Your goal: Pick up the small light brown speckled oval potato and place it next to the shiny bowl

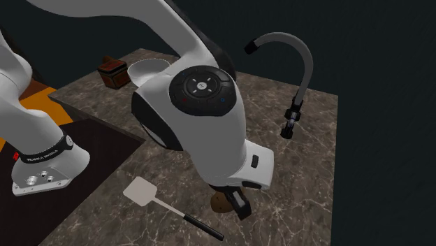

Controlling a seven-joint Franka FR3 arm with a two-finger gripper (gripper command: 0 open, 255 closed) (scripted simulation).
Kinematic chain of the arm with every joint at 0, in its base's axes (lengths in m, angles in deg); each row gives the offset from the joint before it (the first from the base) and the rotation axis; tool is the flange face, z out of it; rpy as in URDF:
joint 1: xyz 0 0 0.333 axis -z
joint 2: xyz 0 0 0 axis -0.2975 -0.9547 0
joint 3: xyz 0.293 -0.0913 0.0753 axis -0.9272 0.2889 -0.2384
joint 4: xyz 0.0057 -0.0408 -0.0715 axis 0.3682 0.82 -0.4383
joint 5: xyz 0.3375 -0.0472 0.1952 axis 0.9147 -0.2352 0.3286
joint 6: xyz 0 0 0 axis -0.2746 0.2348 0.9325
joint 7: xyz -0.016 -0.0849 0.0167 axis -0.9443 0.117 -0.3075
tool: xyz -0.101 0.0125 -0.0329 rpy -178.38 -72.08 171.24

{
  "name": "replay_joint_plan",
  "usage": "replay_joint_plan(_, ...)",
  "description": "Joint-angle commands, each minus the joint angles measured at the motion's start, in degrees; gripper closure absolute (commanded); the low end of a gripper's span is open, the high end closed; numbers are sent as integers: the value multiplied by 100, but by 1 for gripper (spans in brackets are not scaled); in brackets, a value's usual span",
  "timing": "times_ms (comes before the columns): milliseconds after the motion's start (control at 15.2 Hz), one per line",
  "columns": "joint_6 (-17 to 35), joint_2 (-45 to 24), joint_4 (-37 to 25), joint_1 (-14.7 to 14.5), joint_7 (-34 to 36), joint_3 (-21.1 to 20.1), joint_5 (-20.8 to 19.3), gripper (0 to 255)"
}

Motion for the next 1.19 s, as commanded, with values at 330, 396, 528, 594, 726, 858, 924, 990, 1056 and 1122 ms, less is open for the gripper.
replay_joint_plan(330, 260, -463, -93, 181, -297, -273, 457, 0)
replay_joint_plan(396, 260, -463, -93, 181, -296, -273, 456, 0)
replay_joint_plan(528, 260, -463, -93, 181, -296, -273, 456, 0)
replay_joint_plan(594, 260, -463, -93, 181, -296, -273, 456, 0)
replay_joint_plan(726, 260, -463, -93, 181, -296, -273, 456, 0)
replay_joint_plan(858, 260, -462, -92, 180, -296, -272, 455, 255)
replay_joint_plan(924, 260, -462, -92, 180, -296, -272, 455, 255)
replay_joint_plan(990, 259, -463, -93, 180, -295, -273, 455, 255)
replay_joint_plan(1056, 259, -463, -94, 180, -295, -273, 455, 255)
replay_joint_plan(1122, 259, -463, -94, 180, -295, -273, 455, 255)
